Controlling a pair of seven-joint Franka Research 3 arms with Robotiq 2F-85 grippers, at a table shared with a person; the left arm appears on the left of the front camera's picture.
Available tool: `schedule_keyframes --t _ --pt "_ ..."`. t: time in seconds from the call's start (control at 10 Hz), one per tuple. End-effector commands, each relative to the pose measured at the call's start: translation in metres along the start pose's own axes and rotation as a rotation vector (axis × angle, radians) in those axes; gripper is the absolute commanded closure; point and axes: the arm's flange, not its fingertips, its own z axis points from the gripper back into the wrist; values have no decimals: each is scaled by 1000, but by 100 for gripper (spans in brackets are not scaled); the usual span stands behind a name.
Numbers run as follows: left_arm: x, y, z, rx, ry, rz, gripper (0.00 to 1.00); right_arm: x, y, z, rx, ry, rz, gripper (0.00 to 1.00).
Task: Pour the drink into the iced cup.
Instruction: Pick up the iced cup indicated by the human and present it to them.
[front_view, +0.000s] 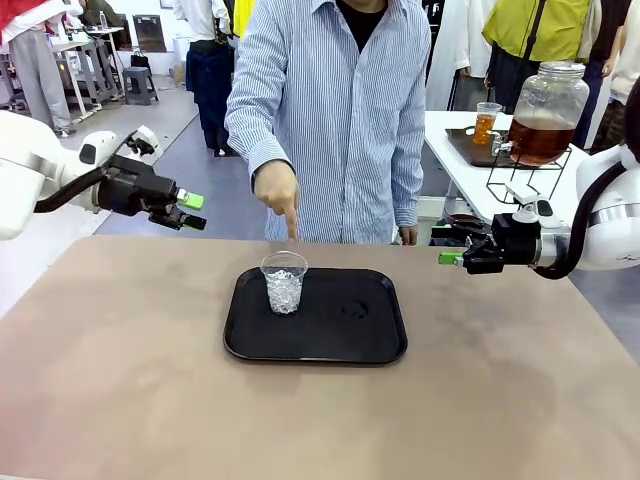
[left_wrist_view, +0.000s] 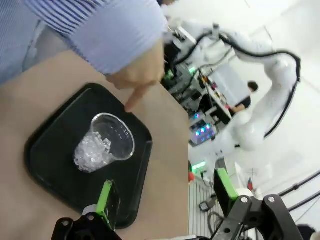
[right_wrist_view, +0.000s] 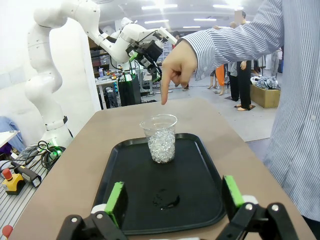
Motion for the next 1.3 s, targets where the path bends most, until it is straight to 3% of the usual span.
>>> schedule_keyframes --t 0.0,0.5,0.6,0.8,1.0,1.2 --pt "6 1 2 20 -30 60 0 4 -1 -2 7 3 -3 0" --pt "2 2 3 18 -8 43 0 4 -1 -2 7 3 -3 0" --pt "-5 7 0 8 -24 -162 0 4 -1 -2 7 3 -3 0" --pt "-22 16 -6 28 -63 -440 0 4 -1 -2 7 3 -3 0" --pt "-36 19 -20 97 -84 -601 0 4 -1 -2 7 3 -3 0" --pt "-49 25 -31 133 -101 -676 0 4 -1 -2 7 3 -3 0"
